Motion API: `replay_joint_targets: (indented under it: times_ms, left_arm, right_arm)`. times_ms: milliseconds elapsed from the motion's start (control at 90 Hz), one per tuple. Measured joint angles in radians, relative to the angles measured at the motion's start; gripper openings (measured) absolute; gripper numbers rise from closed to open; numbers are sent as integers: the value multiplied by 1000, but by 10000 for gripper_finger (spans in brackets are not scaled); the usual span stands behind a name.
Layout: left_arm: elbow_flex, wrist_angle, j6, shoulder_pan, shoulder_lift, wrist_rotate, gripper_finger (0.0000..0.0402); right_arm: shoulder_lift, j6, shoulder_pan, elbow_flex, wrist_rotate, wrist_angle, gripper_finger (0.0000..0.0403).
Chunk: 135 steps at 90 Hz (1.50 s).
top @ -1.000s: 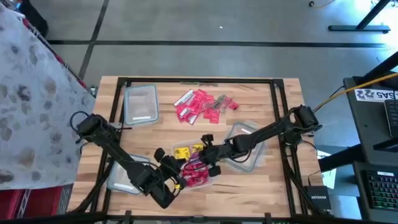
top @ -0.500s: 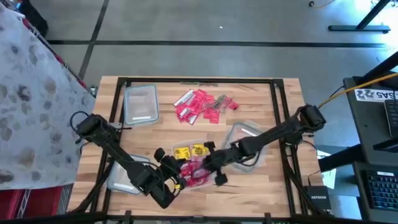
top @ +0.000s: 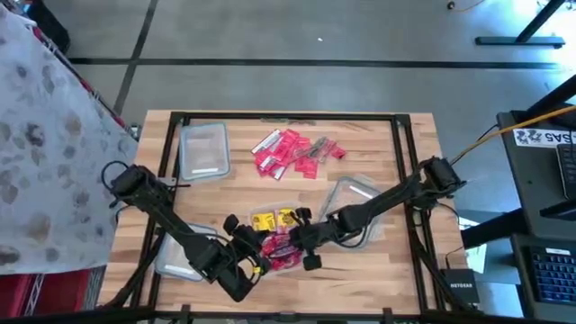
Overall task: Sort candy
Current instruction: Put the violet candy into the right transparent bin, then close the right transparent bin
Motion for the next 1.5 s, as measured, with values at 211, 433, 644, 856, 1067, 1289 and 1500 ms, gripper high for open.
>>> replay_joint_targets:
  times_ms: [211,433,644,856,1067,1289,1500]
  left_arm:
    - [-1,-2,-1,0,0,0,0]
    - [-1,-1,-7,0,1,16,0]
    - [-2,0,-6,0,14,21,0]
    - [-2,6,-16,0,33,25,0]
    - [-2,7,-3,-11,35,27,0]
    - [-2,3,-1,-27,35,34,0]
    - [-2,-3,-1,-29,36,34,0]
  right_arm:
    - [-87,-47,1,0,-78,-38,123]
    - [-255,-28,78,1,18,-297,139]
    - [-369,53,301,1,256,-612,138]
    - [-379,401,494,-14,416,-796,138]
    - [-378,619,576,-114,346,-791,139]
    - [-377,643,616,-242,325,-633,167]
    - [-377,565,615,-382,347,-463,244]
